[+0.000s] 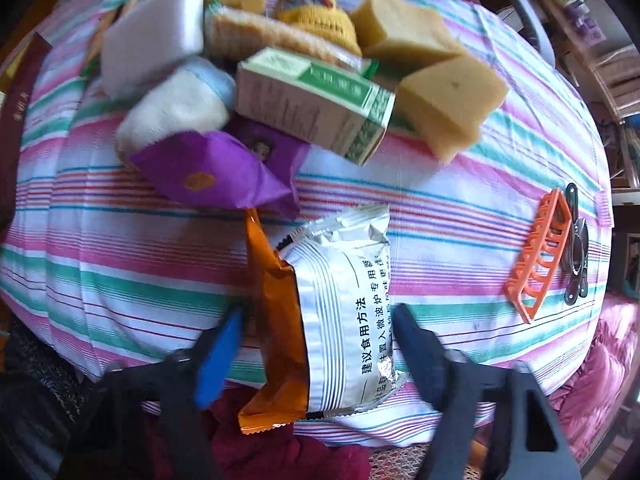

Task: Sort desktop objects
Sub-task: 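Grasp the white-and-orange snack bag with the right gripper, then grasp the grey sock with the left gripper while the right gripper holds the snack bag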

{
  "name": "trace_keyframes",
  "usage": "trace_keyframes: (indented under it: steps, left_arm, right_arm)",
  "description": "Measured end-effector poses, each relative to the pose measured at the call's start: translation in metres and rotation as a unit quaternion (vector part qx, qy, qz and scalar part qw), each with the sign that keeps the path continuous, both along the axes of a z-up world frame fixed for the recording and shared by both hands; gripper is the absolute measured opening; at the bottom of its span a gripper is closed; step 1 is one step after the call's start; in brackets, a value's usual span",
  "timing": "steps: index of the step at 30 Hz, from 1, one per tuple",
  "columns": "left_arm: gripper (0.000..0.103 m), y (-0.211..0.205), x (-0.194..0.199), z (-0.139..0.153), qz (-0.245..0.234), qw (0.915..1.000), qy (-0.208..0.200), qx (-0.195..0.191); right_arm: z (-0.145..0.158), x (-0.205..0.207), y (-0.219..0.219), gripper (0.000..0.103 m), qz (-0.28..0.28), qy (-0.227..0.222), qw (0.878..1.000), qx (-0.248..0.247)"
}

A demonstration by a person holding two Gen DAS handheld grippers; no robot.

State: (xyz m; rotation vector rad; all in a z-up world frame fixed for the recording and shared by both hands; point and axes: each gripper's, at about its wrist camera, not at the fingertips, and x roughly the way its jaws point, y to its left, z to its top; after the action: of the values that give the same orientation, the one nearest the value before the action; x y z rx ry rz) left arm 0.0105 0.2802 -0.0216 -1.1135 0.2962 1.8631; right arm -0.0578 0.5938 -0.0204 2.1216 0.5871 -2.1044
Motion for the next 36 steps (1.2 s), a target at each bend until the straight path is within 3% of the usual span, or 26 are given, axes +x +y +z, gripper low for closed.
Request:
trace_keyframes:
  steps: [9,21,27,36]
  left_arm:
    - [0.054,0.075,-0.012,-0.023,-0.036,0.9983,-0.046,-0.006]
    - [0.054,0.125,-0.044,-0.053,-0.011,0.9935,-0.113,-0.002]
    - [0.054,0.146,-0.049,-0.057,-0.016,0.9917,-0.127,0.005]
    - [0.058,0.183,-0.046,-0.075,-0.039,0.9897,-0.136,-0.024]
  right_arm:
    - [0.0,0.008,-0.004,0.062,0.033,0.008,0.999,0.011]
    - [0.006,0.013,0.003,0.062,0.029,0.017,0.999,-0.019]
    - [0.011,0.02,-0.002,0.062,0.032,0.023,0.999,-0.023]
    - [0.017,0.028,0.001,0.062,0.029,0.033,0.999,-0.028]
